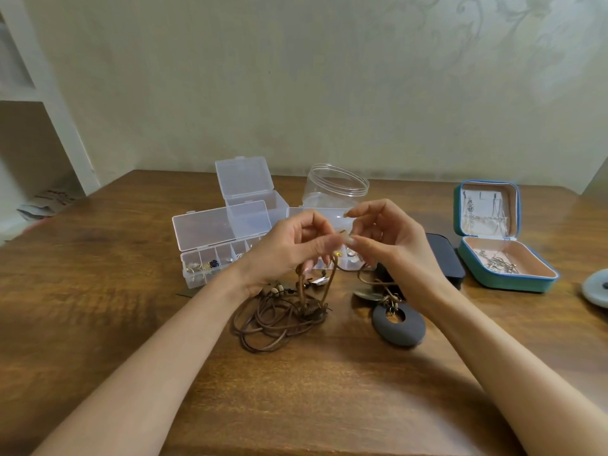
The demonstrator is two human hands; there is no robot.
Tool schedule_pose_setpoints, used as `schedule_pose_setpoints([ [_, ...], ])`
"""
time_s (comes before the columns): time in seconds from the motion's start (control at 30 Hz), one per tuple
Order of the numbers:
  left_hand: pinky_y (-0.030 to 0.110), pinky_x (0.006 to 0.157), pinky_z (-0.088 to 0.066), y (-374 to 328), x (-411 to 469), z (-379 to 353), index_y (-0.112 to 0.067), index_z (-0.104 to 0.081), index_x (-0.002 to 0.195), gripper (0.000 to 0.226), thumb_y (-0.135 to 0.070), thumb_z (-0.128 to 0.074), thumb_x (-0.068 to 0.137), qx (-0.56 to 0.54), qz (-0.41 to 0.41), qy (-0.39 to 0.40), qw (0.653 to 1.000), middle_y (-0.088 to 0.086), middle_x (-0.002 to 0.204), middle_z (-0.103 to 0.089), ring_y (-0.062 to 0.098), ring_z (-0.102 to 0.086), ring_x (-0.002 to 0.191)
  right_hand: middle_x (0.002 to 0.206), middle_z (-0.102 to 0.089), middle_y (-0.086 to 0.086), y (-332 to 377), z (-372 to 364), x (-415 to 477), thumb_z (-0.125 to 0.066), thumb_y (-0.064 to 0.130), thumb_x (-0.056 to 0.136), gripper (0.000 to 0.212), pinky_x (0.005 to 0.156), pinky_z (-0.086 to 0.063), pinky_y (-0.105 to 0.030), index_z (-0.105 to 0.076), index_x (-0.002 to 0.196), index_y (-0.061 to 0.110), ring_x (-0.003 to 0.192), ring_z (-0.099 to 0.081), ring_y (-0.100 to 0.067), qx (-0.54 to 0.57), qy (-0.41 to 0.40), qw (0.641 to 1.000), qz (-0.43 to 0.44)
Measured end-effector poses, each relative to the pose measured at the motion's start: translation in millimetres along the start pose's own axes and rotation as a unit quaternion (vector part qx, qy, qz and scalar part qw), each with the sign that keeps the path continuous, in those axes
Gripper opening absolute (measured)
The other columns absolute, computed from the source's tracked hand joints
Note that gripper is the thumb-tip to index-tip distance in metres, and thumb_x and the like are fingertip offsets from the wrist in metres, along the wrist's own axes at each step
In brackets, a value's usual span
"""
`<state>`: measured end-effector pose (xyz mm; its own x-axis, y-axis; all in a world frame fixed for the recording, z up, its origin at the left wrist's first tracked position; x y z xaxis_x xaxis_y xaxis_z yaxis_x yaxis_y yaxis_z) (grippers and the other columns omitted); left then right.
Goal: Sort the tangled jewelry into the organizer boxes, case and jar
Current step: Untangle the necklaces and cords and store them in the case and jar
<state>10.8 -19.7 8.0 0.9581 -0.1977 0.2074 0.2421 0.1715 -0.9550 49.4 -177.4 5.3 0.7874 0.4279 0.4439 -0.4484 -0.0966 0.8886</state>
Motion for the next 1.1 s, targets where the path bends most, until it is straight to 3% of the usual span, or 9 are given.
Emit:
schedule_pose_setpoints([
  [0.17,0.013,0.060,-0.046,2,0,0,-0.002,-0.060,0.095,0.009,-0.008,-0.061,0.088,0.044,-0.021,-0.003,0.999,-0.007,0.074,-0.063,0.002,-0.058,0.065,0.085,-0.066,-0.002,0,1,-1,-0.072,0.017,0.075,0.029,0.057,-0.050,-0.023,-0.062,0.102,0.015,0.066,-0.056,-0.014,-0.016,-0.002,1.000,0.000],
  [0.23,0.021,0.072,-0.052,3,1,3,-0.002,-0.063,0.099,0.013,-0.010,-0.058,0.090,0.059,-0.034,-0.017,0.998,0.004,0.089,-0.066,0.014,-0.063,0.081,0.095,-0.068,-0.001,0,1,0,-0.071,0.015,0.076,0.032,0.057,-0.050,-0.025,-0.061,0.106,0.015,0.061,-0.054,-0.011,-0.005,-0.002,1.000,-0.012],
  [0.3,0.020,0.080,-0.050,3,2,4,-0.010,-0.066,0.094,0.008,-0.012,-0.061,0.088,0.068,-0.051,-0.034,0.996,0.007,0.101,-0.059,0.011,-0.059,0.093,0.100,-0.069,-0.002,1,2,0,-0.070,0.018,0.074,0.038,0.055,-0.049,-0.024,-0.059,0.110,0.015,0.058,-0.053,-0.011,0.011,0.008,1.000,-0.026],
  [0.47,0.017,0.076,-0.048,0,1,8,-0.019,-0.069,0.088,0.009,-0.012,-0.063,0.085,0.038,-0.087,-0.080,0.992,0.000,0.090,-0.061,0.006,-0.057,0.086,0.074,-0.062,-0.002,0,-1,0,-0.070,0.020,0.072,0.035,0.047,-0.042,-0.017,-0.061,0.105,0.015,0.053,-0.051,-0.009,0.017,0.052,0.997,-0.051],
  [0.63,0.026,0.080,-0.054,-1,0,9,-0.008,-0.067,0.099,0.016,-0.004,-0.055,0.089,-0.080,-0.076,-0.065,0.992,0.004,0.087,-0.073,0.016,-0.069,0.086,0.068,-0.060,0.001,-2,8,4,-0.069,0.007,0.078,0.020,0.063,-0.048,-0.021,-0.066,0.097,0.014,0.063,-0.057,-0.013,0.050,0.001,0.998,-0.030],
  [0.73,0.031,0.071,-0.055,-2,-1,10,-0.007,-0.065,0.087,0.016,-0.010,-0.049,0.085,-0.159,-0.060,-0.023,0.985,0.004,0.059,-0.062,0.016,-0.062,0.059,0.065,-0.049,0.001,0,13,7,-0.065,0.003,0.073,0.023,0.059,-0.046,-0.023,-0.068,0.094,0.012,0.057,-0.051,-0.015,0.144,-0.003,0.989,-0.038],
  [0.83,0.022,0.048,-0.049,-5,-1,10,-0.003,-0.062,0.083,0.021,-0.010,-0.042,0.084,-0.292,-0.050,0.039,0.954,-0.001,0.046,-0.044,0.008,-0.041,0.039,0.062,-0.042,0.002,4,14,7,-0.063,-0.002,0.073,0.024,0.042,-0.031,-0.018,-0.063,0.094,0.009,0.041,-0.033,-0.008,0.208,-0.011,0.977,-0.049],
  [0.93,0.021,0.054,-0.051,-9,-3,11,-0.004,-0.066,0.097,0.017,-0.012,-0.056,0.086,-0.358,-0.083,0.115,0.923,-0.002,0.053,-0.047,0.008,-0.045,0.046,0.059,-0.041,0.004,4,19,7,-0.060,-0.003,0.079,0.019,0.040,-0.022,-0.016,-0.064,0.093,0.010,0.041,-0.024,-0.005,0.156,-0.050,0.985,-0.043],
  [1.1,0.035,0.079,-0.056,-5,-1,19,-0.027,-0.056,0.126,0.059,-0.018,-0.077,0.072,-0.375,-0.133,0.090,0.913,0.002,0.086,-0.064,0.015,-0.064,0.078,0.062,-0.058,0.003,4,15,5,-0.067,0.016,0.082,0.009,0.046,-0.032,-0.017,-0.074,0.089,0.015,0.050,-0.039,-0.008,-0.001,-0.050,0.998,-0.041],
])
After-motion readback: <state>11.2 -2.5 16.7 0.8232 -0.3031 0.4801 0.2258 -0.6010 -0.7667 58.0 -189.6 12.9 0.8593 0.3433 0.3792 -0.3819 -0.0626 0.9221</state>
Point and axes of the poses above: each hand's wrist, its own x-axis towards the middle knuckle, its own z-axis out of the back of the hand, y = z × x, the point moved 3 cm from there along x, towards the middle knuckle
